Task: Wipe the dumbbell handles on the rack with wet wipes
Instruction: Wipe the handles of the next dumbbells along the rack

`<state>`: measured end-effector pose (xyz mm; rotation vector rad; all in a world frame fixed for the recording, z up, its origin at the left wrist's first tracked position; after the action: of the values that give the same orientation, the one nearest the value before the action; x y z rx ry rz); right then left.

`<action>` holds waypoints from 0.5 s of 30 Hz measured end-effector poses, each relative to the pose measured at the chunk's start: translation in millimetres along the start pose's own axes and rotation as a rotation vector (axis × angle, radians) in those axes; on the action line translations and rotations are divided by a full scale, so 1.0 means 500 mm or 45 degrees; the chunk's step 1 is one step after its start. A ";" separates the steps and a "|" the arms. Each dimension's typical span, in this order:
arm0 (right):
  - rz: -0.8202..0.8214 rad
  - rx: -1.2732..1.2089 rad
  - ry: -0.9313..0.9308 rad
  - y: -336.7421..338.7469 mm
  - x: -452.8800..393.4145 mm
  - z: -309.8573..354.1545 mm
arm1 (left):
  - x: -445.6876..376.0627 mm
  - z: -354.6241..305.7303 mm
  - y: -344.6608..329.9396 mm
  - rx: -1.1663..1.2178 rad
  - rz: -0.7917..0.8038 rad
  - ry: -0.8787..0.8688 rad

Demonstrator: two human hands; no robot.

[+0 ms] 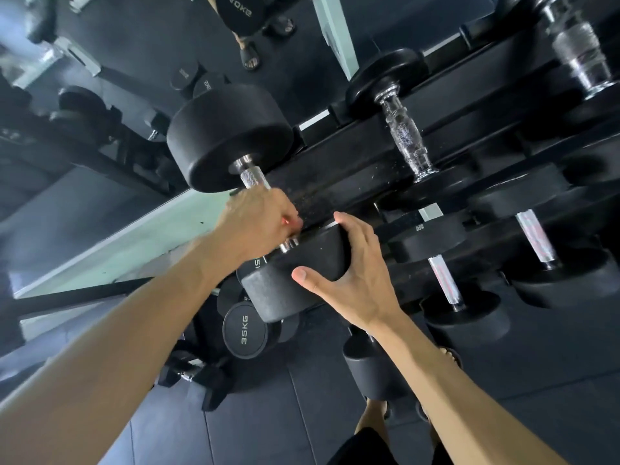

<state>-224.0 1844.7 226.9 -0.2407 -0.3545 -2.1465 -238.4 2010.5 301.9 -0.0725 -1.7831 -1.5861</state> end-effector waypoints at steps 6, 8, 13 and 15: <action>0.021 -0.010 0.000 0.001 0.001 0.000 | -0.019 0.010 0.019 -0.098 -0.128 0.100; 0.022 -0.009 -0.001 0.001 0.001 0.000 | -0.011 0.018 0.012 0.055 -0.245 0.100; 0.048 -0.093 -0.013 -0.001 0.003 -0.001 | 0.014 0.013 -0.025 0.315 0.059 -0.069; 0.064 -0.048 -0.015 0.007 0.006 0.003 | 0.026 0.034 -0.022 0.499 0.057 -0.087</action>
<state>-222.6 1840.9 229.8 -0.2807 -0.3116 -2.1048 -261.3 2017.3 300.5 0.0200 -2.0982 -1.1902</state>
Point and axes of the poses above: each hand's wrist, its own x-axis away from the middle knuckle, its own y-axis out of the back of the hand, z = x × y, the point moved 2 cm from there along -x, towards the middle knuckle, and after that the axes turned 9 degrees about z, right-handed, at the moved point
